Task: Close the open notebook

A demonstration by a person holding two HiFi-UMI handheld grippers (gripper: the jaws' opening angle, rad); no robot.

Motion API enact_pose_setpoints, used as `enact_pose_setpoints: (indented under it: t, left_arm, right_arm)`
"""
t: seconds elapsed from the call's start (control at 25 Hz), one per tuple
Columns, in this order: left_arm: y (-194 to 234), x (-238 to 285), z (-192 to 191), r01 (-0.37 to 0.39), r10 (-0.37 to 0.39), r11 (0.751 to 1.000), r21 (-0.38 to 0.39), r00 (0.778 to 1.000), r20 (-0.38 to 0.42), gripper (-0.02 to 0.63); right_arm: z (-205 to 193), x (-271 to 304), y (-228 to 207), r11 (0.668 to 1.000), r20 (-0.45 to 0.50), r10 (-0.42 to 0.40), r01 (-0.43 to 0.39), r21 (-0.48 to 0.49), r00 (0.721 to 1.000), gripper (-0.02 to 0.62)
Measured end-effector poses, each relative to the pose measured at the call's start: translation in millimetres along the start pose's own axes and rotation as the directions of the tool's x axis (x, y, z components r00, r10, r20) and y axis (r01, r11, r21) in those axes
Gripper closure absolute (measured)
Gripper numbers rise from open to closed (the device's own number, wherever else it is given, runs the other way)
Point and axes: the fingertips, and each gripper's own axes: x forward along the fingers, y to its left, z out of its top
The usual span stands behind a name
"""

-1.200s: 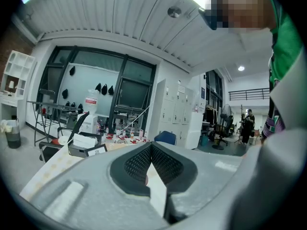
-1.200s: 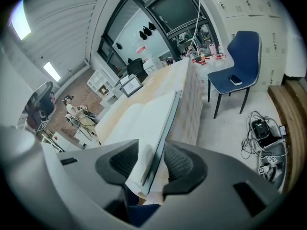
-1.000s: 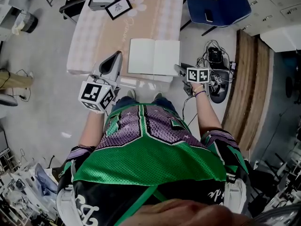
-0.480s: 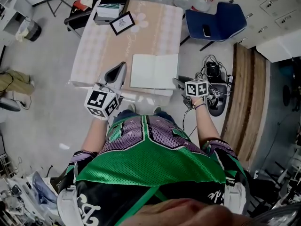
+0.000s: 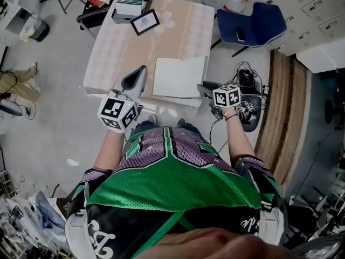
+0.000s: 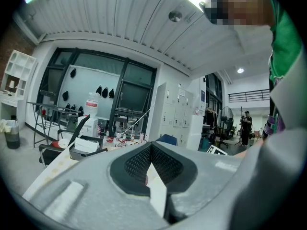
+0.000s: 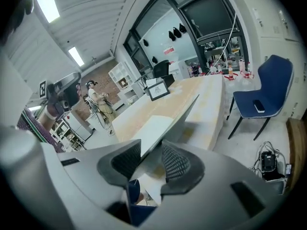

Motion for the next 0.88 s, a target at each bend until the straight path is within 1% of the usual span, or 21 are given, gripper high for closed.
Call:
enact_pose_setpoints:
  t: [0.24,0.4,0.56,0.88]
  left_arm:
    - [9,-8,-8,-0.024,0.024,1.0,-0.015,1.0,-0.006,0.591]
    - [11,-10,-13,-0.032,0.032,0.999,-0.027,0.999,-0.008,0.591]
    - [12,-11,-14,-0.034,0.034,0.999,-0.031,0.999,-0.008,0.591]
    - [17,-14,-26,-0.052,0.051,0.998,-0.039,0.998,-0.024,0.591]
  right_arm:
    - [10,8,16,0.998,0.007,0.056,-0.056,-0.014,0.998,0.462]
    - [15,15,23,0.996,0.032,0.091,-0.091,0.014,0.995,0.462]
    - [20,21,33,0.991,0.049,0.129,-0.13,0.022,0.99,0.462]
    - [28,35,54,0.973,0.097,0.214,-0.221,0.064,0.972,0.461]
